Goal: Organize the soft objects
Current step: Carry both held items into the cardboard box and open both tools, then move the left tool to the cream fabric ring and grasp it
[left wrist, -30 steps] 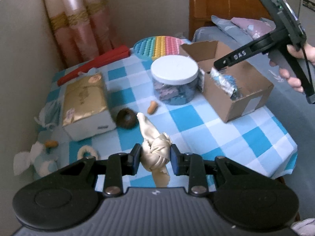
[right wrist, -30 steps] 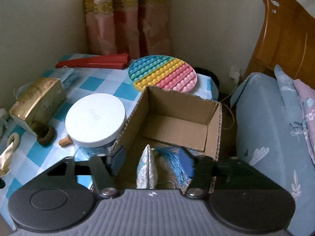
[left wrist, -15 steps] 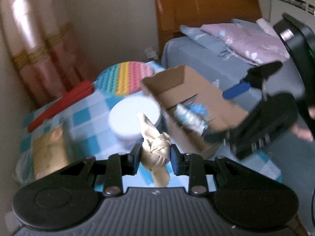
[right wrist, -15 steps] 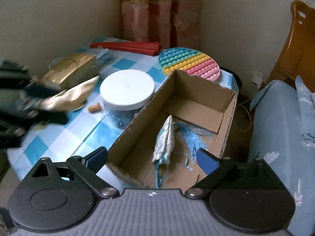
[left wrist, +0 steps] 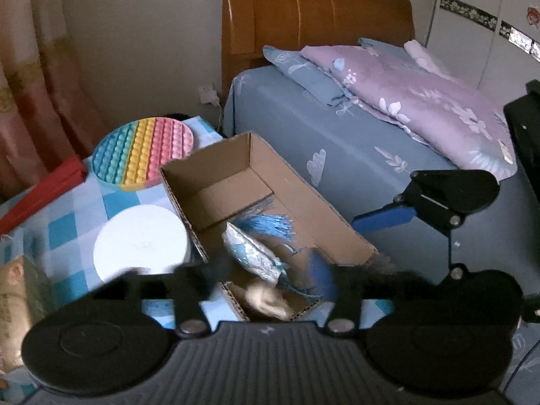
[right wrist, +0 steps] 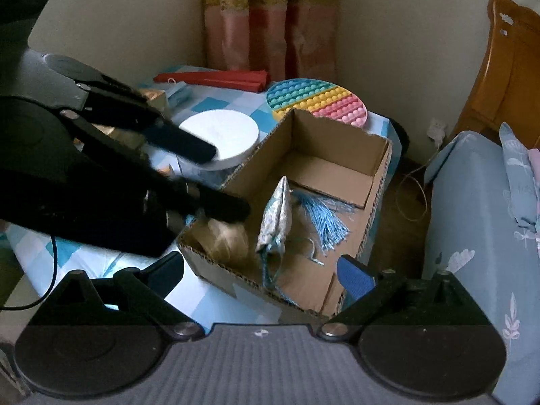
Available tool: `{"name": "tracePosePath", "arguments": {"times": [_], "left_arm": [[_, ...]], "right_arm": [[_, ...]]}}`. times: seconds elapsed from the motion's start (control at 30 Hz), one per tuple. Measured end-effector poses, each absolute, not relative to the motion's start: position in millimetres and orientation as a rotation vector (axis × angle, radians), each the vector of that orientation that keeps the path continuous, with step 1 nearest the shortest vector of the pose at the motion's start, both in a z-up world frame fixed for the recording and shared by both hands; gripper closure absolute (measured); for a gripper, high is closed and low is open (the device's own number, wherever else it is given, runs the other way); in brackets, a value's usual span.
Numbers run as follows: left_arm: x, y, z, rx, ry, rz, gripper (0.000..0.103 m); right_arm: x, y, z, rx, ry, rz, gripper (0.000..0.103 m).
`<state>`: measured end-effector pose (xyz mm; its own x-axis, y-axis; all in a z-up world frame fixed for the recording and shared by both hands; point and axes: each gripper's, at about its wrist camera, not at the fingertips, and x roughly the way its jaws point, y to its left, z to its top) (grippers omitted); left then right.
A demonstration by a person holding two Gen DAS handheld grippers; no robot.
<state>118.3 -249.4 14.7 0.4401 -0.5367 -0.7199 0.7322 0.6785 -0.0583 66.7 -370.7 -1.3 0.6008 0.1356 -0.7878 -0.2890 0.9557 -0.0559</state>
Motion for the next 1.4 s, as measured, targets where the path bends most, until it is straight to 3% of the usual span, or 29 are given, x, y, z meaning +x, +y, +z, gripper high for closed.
{"name": "tracePosePath", "arguments": {"times": [0.1, 0.2, 0.43, 0.97, 1.4], "left_arm": [[115, -248, 12, 0.269, 0.766, -0.784, 0.018], [108, -240, 16, 0.29, 0.725, -0.755, 0.007], [98, -214, 21, 0.266, 0.709, -0.71, 0.003], [62, -119, 5, 0.22, 0.718, -0.445, 0.002], [42, -31, -41, 0.114, 0.764, -0.27, 0.002]], "right_arm": [[64, -371, -2, -0.188, 0.898, 0.248, 0.004], [63, -368, -2, -0.19, 0.897, 0.251, 0.004], [62, -359, -3, -0.177, 0.893, 0.248, 0.004], [24, -318, -1, -0.055, 0.808, 0.101, 0.0], [12, -253, -27, -0.069, 0.787, 0.11, 0.0]]}}
